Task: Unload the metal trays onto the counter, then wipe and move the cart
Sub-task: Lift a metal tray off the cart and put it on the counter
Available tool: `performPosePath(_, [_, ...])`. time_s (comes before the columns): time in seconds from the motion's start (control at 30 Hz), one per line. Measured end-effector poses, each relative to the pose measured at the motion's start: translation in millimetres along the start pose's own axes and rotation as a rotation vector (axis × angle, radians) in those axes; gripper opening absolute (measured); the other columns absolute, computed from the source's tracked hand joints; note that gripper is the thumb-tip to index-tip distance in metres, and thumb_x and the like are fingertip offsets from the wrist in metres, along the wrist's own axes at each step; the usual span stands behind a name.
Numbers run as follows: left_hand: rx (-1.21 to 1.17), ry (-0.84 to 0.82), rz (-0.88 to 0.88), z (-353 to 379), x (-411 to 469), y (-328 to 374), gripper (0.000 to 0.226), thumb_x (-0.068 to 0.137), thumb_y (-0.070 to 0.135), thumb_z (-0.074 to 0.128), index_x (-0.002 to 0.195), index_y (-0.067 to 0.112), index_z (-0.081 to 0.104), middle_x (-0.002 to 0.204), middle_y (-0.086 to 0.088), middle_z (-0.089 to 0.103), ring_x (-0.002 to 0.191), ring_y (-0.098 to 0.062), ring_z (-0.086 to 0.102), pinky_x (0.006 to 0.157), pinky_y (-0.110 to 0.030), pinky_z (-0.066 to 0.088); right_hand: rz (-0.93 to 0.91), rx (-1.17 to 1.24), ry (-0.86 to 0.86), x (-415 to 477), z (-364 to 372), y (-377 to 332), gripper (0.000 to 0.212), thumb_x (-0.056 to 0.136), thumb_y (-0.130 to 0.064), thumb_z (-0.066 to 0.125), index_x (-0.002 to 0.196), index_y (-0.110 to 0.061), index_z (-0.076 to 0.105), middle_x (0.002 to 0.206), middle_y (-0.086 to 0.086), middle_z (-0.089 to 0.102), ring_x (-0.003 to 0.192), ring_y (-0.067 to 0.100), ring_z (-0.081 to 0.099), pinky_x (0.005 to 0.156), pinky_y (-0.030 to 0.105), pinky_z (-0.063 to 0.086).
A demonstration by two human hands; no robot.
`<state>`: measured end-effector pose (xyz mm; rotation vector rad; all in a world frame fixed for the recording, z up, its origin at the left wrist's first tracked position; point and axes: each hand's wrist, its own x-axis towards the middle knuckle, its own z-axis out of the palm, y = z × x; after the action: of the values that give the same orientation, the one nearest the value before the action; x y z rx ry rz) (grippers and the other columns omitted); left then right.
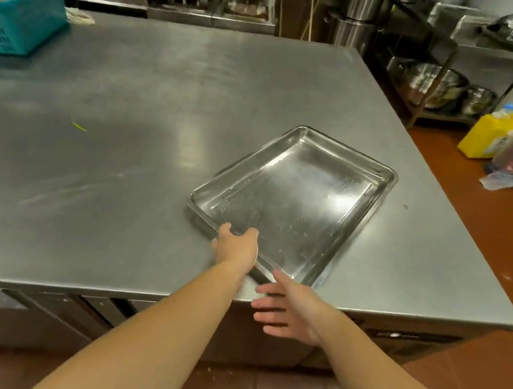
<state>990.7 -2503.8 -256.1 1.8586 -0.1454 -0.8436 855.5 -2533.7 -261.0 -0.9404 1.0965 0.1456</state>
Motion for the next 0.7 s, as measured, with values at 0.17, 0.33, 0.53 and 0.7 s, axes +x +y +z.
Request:
performPosePath(0.17, [0.529, -0.169, 0.4, 36.9, -16.9, -6.4, 0.034, 0.089, 0.021, 0.054, 0.123, 0.023, 0.059, 0.118, 0.002, 0.06, 0.105, -0.017, 0.058, 0.085, -0.023, 0.04, -0.408, -0.96, 0.445, -8.9, -58.7, -45.9, 0.021, 0.09, -0.03, 0.051, 0.079, -0.016, 0.061, 0.08, 0.001, 0.065, 0.076, 0.018, 0.061, 0.067, 0.028, 0.047])
performPosePath(0.33, [1.135, -0.352, 0.599, 80.7, -29.3, -20.0, 0.027, 0.091, 0.039, 0.054, 0.106, 0.017, 0.063, 0.104, -0.005, 0.067, 0.099, -0.029, 0.062, 0.075, -0.034, 0.041, -0.417, -1.485, 0.618, -4.1, -103.1, -40.3, 0.049, 0.092, -0.026, 0.048, 0.14, -0.02, 0.038, 0.146, 0.002, 0.037, 0.131, 0.024, 0.039, 0.099, 0.041, 0.042])
performPosePath(0.53, [1.305, -0.302, 0.683, 84.4, -27.7, -20.0, 0.024, 0.096, 0.032, 0.052, 0.109, 0.013, 0.06, 0.11, -0.011, 0.064, 0.101, -0.033, 0.061, 0.077, -0.037, 0.043, -0.476, -1.654, 0.596, 15.3, -108.1, -27.7, 0.061, 0.093, -0.026, 0.046, 0.149, -0.022, 0.02, 0.16, 0.001, 0.008, 0.148, 0.024, 0.001, 0.115, 0.045, 0.02])
performPosePath(0.7, [1.319, -0.254, 0.681, 56.0, -14.6, -25.8, 0.023, 0.097, 0.029, 0.05, 0.114, 0.018, 0.061, 0.112, -0.009, 0.064, 0.103, -0.032, 0.06, 0.076, -0.037, 0.045, -0.593, -1.669, 0.585, 21.1, -91.7, -33.2, 0.048, 0.097, -0.045, 0.037, 0.141, -0.026, 0.037, 0.15, 0.0, 0.033, 0.143, 0.024, 0.019, 0.11, 0.042, 0.025])
